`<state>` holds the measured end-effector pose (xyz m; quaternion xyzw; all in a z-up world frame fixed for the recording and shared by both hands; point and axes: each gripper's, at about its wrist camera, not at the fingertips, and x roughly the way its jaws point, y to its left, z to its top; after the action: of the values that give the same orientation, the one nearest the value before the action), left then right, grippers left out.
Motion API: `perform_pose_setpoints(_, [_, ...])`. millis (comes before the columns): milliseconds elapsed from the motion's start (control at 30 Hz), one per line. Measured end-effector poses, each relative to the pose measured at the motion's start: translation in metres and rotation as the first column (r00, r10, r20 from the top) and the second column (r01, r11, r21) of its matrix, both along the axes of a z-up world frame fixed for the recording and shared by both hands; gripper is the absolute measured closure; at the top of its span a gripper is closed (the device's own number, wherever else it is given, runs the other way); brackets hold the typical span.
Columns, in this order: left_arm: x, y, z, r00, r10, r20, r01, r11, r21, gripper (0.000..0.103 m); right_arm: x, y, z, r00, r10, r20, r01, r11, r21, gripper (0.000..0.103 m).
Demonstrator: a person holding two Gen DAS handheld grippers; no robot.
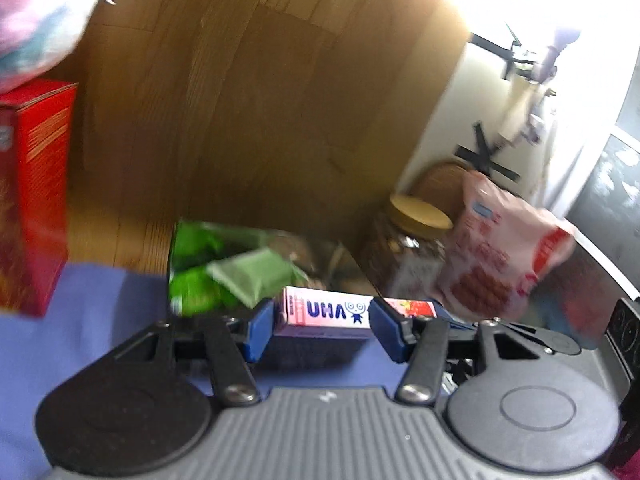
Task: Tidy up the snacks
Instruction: 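Lift the UHA box with both grippers into the silver tin and open, then close both grippers on the white yogurt cup with yellow lid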
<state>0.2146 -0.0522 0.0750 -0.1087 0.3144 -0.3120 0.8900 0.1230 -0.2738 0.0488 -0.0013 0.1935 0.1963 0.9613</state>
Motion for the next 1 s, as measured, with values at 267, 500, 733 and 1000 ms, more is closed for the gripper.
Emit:
perform_pose_setpoints(267, [0.067, -0.020, -0.042, 0.994, 0.035, -0.102, -0.028, 0.997, 0.068, 0.048, 0.069, 0.002, -0.024, 0.997, -0.017, -0.074, 0.012, 0.998, -0.060, 0.067])
perform_pose_setpoints(500, [0.036, 0.044, -0.028, 0.994, 0.083, -0.071, -0.082, 0.996, 0.023, 0.041, 0.022, -0.017, -0.014, 1.000, -0.019, -0.003, 0.019, 0.997, 0.069, 0.058])
perform_pose_setpoints(733, [0.000, 0.074, -0.061, 0.974, 0.093, -0.208, -0.096, 0.995, -0.005, 0.035, 0.002, 0.049, -0.049, 0.938, 0.264, -0.223, -0.268, 0.963, 0.011, 0.056])
perform_pose_setpoints(1000, [-0.003, 0.057, -0.089, 0.965, 0.084, -0.247, -0.074, 0.996, 0.050, 0.059, 0.015, 0.098, -0.064, 0.924, 0.288, -0.251, -0.329, 0.934, -0.142, 0.048])
